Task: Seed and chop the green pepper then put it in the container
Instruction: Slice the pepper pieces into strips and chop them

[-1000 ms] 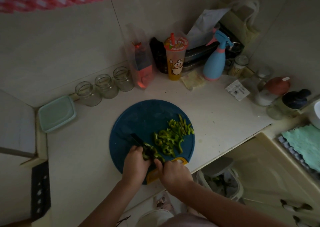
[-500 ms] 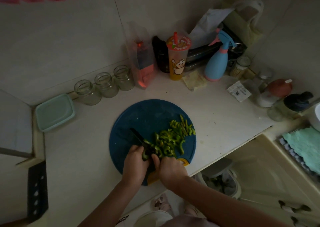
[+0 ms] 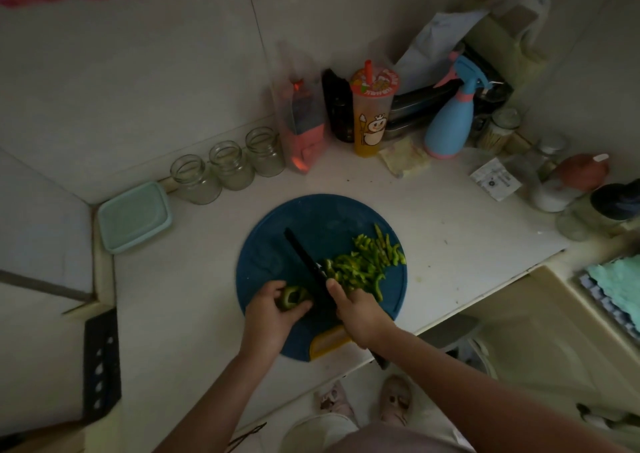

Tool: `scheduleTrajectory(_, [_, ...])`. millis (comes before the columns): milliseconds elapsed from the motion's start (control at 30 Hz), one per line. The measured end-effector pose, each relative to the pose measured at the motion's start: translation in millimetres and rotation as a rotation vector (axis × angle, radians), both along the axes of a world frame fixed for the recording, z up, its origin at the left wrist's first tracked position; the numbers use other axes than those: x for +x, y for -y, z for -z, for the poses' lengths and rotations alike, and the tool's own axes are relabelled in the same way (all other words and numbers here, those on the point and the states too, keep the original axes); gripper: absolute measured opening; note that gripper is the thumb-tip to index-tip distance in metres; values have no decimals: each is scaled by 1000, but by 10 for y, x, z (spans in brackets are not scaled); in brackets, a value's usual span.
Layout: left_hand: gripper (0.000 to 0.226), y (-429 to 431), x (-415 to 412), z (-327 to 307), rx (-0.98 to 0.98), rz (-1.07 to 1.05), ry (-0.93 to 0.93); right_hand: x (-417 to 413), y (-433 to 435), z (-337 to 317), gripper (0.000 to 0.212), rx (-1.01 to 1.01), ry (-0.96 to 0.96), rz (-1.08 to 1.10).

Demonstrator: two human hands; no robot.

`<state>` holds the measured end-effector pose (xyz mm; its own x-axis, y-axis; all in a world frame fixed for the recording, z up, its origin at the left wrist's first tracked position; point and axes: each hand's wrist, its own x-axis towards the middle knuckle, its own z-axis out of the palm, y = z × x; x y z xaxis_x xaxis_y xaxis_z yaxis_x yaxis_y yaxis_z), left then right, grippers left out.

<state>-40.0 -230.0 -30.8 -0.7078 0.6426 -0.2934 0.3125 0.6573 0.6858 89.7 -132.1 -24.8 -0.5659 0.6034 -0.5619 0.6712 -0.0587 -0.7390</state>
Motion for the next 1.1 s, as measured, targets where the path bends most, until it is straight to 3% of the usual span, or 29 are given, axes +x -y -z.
scheduleTrajectory(133, [15,-10,-30,9,56,-76,107,130,109,-97,60,199,42,-156])
scheduleTrajectory(200, [7,-25,-47,17,70,-111,133,162,161,-93,60,268,70,-228])
scheduleTrajectory(500, [14,-71,-57,22,51,-165,175,187,320,-3,55,375,42,-296])
scheduleTrajectory(667, [21,-65,-18,-31,71,-172,152,231,299,91,72,432,81,-333])
scheduleTrajectory(800, [17,-47,-28,-25,83,-208,136,243,312,118,66,452,93,-323])
scheduleTrajectory(900, [11,-50,-31,-30,94,-211,142,243,319,134,74,398,67,-285])
scheduleTrajectory(1000, [15,-48,-30,-26,82,-190,137,224,323,115,56,320,67,-278])
scheduleTrajectory(1100, [15,-43,-22,-18,78,-184,132,214,310,84,52,338,83,-287])
